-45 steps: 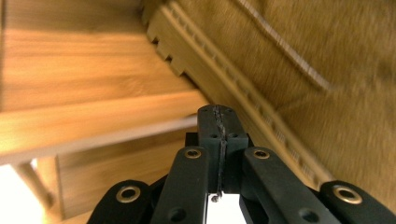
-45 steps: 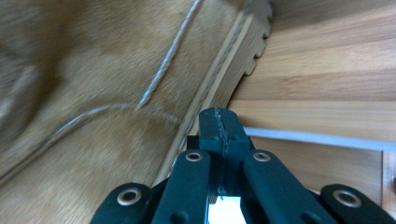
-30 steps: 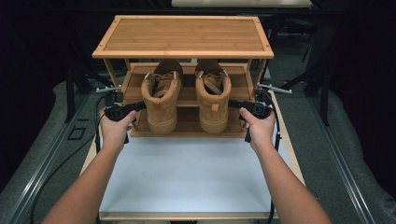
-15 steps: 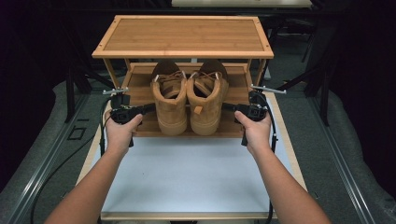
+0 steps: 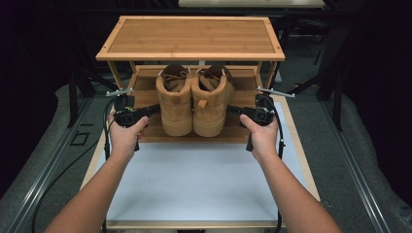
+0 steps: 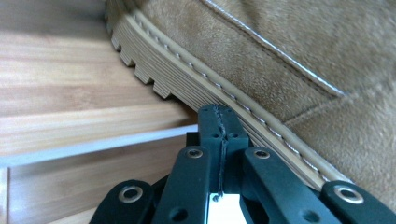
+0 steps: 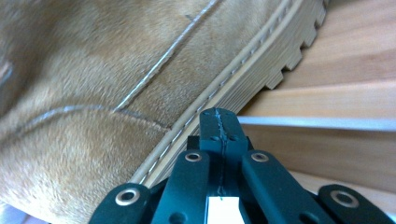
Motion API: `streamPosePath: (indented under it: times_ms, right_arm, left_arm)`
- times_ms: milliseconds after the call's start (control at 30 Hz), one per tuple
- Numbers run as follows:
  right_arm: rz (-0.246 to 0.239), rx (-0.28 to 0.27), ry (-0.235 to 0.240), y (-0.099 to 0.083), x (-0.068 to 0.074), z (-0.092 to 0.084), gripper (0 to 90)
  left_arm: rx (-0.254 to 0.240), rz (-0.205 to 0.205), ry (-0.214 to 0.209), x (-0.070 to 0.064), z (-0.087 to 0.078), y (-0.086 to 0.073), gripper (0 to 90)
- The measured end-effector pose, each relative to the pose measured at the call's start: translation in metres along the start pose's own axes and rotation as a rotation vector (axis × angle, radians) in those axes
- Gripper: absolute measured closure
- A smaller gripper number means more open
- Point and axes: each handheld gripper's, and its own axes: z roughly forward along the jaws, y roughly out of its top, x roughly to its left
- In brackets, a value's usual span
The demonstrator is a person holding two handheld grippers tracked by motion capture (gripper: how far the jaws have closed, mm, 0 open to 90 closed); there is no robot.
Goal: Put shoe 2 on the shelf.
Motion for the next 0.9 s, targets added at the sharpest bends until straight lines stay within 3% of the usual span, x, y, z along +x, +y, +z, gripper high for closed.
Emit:
streamPosePath:
  times_ms: [67,100,133,333,433,533,700,733,800,900]
  right_arm:
    - [-0.014,0.019,-0.039,0.003,0.004,0.001,90.0]
    - [-0.014,0.019,-0.039,0.003,0.004,0.001,90.0]
    - [-0.01,0.008,0.003,0.004,0.006,0.006,90.0]
    - [-0.026,-0.002,-0.037,0.008,0.01,0.019,90.0]
    - [0.021,-0.033,-0.01,0.012,0.005,0.021,90.0]
    - [0.024,-0.057,-0.004,0.015,0.005,0.023,90.0]
    - [0.003,-0.054,-0.098,0.019,0.003,0.032,90.0]
    - [0.006,-0.056,-0.093,0.019,0.002,0.032,90.0]
    - [-0.008,-0.048,-0.094,0.018,0.002,0.032,90.0]
    - [0.006,-0.036,-0.052,0.019,0.0,0.027,90.0]
  left_arm:
    - [-0.003,0.003,0.004,0.001,0.0,0.004,90.0]
    - [-0.003,0.003,0.004,0.001,0.0,0.004,90.0]
    - [-0.009,0.008,0.019,0.003,0.0,0.007,90.0]
    - [-0.017,-0.026,0.005,0.009,0.005,0.009,90.0]
    - [-0.036,-0.03,-0.002,0.012,0.009,0.015,90.0]
    - [-0.042,-0.031,0.006,0.011,0.012,0.018,90.0]
    - [-0.022,0.005,0.067,0.01,0.024,0.018,90.0]
    - [-0.035,-0.012,0.056,0.011,0.024,0.018,90.0]
    - [-0.029,0.002,0.053,0.012,0.022,0.018,90.0]
    - [-0.008,-0.016,0.025,0.012,0.017,0.02,90.0]
